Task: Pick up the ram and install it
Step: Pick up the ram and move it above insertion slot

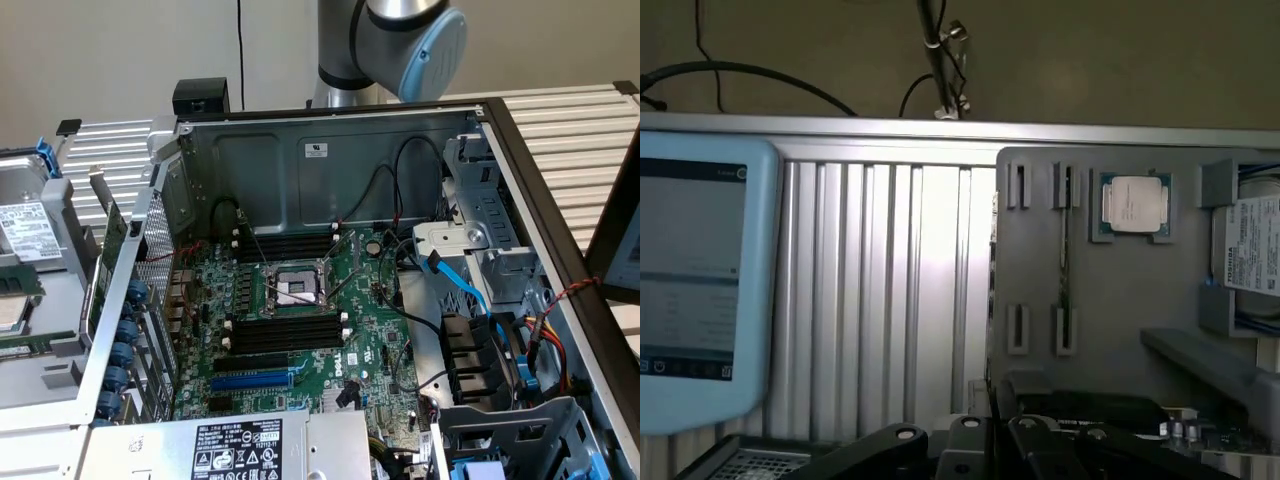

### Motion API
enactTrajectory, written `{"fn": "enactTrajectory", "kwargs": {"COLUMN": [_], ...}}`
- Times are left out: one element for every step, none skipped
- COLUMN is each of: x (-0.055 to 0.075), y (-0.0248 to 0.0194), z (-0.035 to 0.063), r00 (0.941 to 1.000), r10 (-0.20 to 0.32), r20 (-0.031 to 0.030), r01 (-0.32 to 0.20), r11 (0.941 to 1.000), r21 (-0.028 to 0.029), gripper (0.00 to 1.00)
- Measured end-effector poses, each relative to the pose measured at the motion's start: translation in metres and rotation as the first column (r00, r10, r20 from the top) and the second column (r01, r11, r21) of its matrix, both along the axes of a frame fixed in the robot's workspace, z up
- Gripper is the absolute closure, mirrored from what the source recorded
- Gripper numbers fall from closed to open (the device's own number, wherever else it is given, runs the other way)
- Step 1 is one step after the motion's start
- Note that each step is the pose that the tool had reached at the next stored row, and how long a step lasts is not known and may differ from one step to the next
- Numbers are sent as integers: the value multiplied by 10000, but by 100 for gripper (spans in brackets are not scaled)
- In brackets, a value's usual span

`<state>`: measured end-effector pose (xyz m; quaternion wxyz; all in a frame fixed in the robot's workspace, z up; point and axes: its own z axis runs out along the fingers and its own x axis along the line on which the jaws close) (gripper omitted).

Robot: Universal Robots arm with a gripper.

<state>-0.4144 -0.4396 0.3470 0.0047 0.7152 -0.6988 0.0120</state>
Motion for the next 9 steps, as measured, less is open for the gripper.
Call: {"fn": "enactTrajectory", "kwargs": {"x": [26, 55, 88, 116, 147, 175, 202, 229, 259], "y": [-16, -31, -45, -56, -65, -73, -77, -81, -83], "z": [44, 90, 139, 181, 228, 272, 317, 359, 396], "r00": [10000, 10000, 10000, 10000, 10000, 10000, 10000, 10000, 10000], "r10": [1, 2, 3, 5, 8, 13, 21, 32, 44], "r20": [1, -1, -5, -8, -13, -17, -18, -20, -26], "r01": [-1, -2, -3, -5, -8, -13, -21, -32, -44], "r11": [10000, 10000, 10000, 10000, 10000, 10000, 10000, 10000, 10000], "r21": [4, 7, 10, 14, 18, 24, 37, 53, 61], "gripper": [87, 87, 87, 87, 87, 87, 87, 87, 87]}}
